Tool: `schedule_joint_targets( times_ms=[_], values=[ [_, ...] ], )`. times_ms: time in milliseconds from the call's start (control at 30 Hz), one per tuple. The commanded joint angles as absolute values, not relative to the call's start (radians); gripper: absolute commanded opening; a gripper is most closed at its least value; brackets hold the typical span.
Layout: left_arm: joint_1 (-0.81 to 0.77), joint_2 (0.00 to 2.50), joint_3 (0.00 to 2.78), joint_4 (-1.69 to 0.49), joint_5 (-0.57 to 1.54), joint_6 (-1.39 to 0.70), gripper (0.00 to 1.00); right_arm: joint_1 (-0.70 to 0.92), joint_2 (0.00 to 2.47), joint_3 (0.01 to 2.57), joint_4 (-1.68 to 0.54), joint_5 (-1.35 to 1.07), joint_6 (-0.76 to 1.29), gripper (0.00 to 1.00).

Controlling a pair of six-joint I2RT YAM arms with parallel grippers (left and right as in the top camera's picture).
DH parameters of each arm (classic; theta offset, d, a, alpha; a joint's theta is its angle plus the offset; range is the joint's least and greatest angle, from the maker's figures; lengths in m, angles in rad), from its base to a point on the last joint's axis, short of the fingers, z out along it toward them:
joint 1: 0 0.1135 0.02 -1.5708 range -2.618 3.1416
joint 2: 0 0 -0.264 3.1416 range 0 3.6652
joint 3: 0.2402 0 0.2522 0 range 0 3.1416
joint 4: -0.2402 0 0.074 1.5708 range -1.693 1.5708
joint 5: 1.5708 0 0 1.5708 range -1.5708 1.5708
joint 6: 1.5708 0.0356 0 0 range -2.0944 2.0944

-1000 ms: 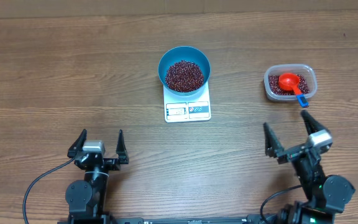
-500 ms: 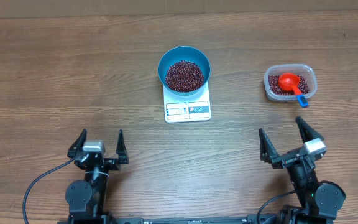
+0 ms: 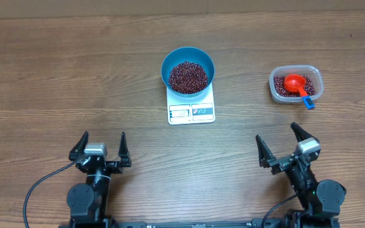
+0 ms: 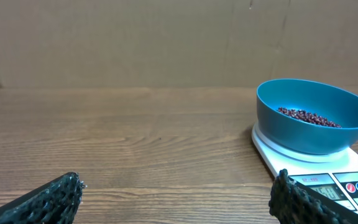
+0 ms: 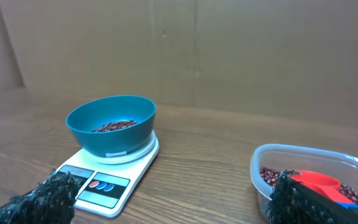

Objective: Scoop item into bowl and weigh 150g on scale

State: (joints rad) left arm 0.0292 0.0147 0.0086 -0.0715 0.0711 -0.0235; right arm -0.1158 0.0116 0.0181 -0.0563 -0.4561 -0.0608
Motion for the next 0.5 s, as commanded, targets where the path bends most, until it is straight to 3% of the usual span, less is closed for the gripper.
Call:
schedule_joint_targets(
  times_ms=[0, 467],
  values=[
    [0.039, 0.004, 0.005, -0.074, 0.071, -0.033, 1.00, -0.110, 0.002, 0.007, -0.055, -0.492, -0.088, 1.00],
    [0.039, 0.004, 0.005, -0.074, 0.071, -0.033, 1.00, -0.110, 0.002, 0.007, -0.054, -0.495, -0.083, 1.00]
  ],
)
